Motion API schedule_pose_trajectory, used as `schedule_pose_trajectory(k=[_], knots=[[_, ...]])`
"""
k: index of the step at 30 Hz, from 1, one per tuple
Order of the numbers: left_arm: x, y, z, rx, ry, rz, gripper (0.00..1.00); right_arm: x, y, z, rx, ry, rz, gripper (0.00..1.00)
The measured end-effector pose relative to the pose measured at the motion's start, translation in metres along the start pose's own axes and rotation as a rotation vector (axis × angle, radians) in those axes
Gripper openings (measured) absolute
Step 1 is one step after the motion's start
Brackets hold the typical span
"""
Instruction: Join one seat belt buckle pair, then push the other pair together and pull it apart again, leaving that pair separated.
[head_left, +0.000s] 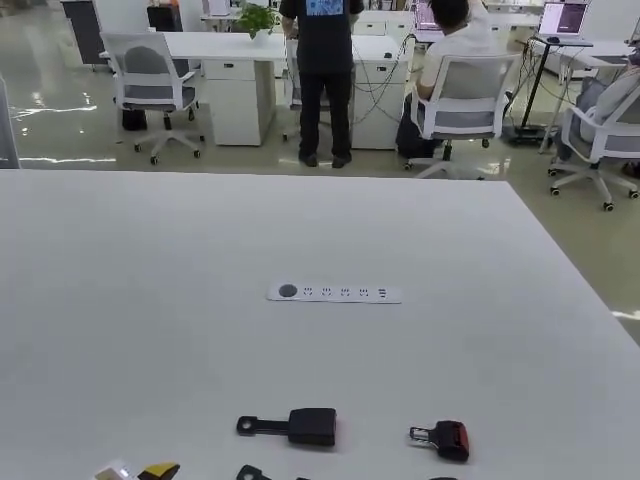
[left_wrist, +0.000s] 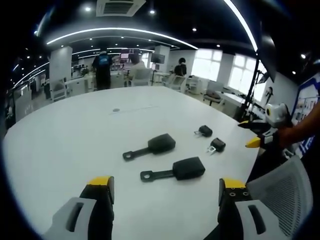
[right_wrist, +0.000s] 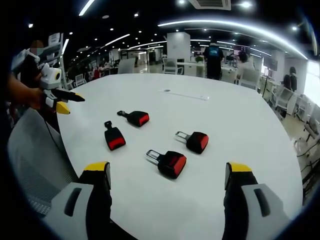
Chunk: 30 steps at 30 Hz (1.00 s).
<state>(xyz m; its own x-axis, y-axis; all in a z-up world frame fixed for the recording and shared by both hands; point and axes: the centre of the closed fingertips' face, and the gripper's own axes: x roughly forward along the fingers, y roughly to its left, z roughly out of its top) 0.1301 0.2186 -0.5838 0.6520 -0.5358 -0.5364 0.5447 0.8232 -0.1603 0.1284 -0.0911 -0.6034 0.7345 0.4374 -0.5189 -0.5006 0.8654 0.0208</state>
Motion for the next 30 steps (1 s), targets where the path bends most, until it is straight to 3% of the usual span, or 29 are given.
schedule_pose_trajectory(k=[10,30], knots=[[0.004,0.004,-0.004,-0.001,0.004,-0.003,0.88,0.0,0.0,-0.001,-0.002,0.008,0.005,0.94],[0.012,-0.008,0.0,0.021,0.011,-0.033,0.87,0.006,0.001,-0.002,0.003,0.021,0.025,0.92]])
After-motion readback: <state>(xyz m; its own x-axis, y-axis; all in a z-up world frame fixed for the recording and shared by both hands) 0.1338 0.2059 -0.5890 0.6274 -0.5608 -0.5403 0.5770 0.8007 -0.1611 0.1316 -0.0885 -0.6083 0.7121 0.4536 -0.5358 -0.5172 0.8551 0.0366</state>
